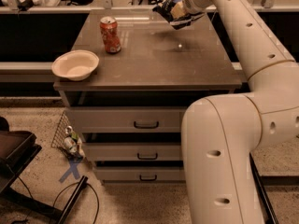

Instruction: Move blue chip bag near paper bowl

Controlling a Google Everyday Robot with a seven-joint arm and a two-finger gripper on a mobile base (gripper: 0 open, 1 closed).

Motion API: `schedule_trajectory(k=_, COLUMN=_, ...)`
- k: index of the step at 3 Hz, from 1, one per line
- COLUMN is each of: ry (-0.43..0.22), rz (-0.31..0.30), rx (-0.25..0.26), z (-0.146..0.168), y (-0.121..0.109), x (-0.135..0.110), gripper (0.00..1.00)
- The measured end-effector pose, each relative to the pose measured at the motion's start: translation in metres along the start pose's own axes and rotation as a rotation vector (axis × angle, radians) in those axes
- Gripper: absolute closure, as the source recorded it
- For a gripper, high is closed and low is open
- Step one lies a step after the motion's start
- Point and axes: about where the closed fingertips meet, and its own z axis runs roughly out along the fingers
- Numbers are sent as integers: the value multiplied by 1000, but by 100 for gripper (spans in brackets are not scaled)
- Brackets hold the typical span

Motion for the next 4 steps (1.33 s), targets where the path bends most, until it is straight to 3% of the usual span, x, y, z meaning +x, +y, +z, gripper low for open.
schedule_trajectory(k=2, ry=-13, rz=5, rx=0, z=-43, y=5, x=-12, gripper=100)
schedule_trajectory(k=3, ry=-78, rz=23, rx=-28, z=-98, y=23, x=-29, gripper=100)
schedule_trajectory(k=4, ry=-120, rz=38, rx=-120, z=-123, y=63, x=-17, gripper=100)
